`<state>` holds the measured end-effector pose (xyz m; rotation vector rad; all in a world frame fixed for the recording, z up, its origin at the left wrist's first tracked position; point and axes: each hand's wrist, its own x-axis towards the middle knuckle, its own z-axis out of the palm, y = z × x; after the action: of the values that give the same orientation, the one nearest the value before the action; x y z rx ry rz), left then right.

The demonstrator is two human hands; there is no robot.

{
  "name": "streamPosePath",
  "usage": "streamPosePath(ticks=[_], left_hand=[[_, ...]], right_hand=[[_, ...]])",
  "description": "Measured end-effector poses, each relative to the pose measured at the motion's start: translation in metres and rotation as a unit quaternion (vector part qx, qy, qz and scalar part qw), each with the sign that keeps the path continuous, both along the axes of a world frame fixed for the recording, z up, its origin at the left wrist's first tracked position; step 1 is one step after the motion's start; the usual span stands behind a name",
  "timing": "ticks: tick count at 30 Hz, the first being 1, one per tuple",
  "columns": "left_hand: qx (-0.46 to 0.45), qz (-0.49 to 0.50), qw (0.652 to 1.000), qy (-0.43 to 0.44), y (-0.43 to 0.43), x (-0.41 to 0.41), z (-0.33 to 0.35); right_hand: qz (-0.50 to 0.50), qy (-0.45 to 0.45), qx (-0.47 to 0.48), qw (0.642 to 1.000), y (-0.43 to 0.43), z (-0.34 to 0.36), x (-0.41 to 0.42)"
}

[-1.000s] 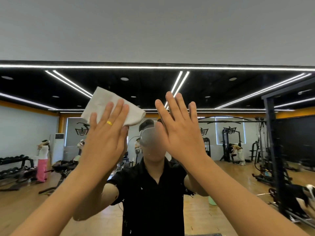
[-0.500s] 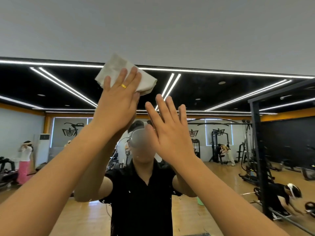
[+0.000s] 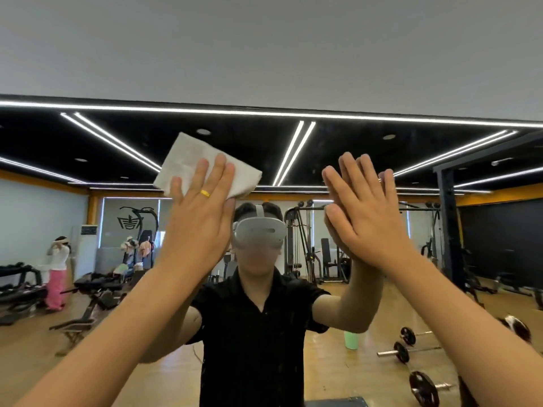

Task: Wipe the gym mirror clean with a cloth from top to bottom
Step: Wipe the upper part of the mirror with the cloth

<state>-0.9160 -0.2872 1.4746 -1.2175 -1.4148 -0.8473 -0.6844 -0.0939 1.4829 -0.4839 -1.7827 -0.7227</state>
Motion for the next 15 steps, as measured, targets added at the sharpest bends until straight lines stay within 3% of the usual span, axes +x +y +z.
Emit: streamPosePath(ticks=[7, 15], left_hand=[[0.016, 0.022, 1.000, -0.013, 0.030, 0.032, 0.075], [-0.004, 0.017, 1.000, -0.011, 0.021, 0.022, 0.000]], right_hand=[[0.019, 0.020, 0.019, 0.999, 0.003, -0.002, -0.003], [0.036, 0.023, 0.025, 0.999, 0.007, -0.002, -0.004]])
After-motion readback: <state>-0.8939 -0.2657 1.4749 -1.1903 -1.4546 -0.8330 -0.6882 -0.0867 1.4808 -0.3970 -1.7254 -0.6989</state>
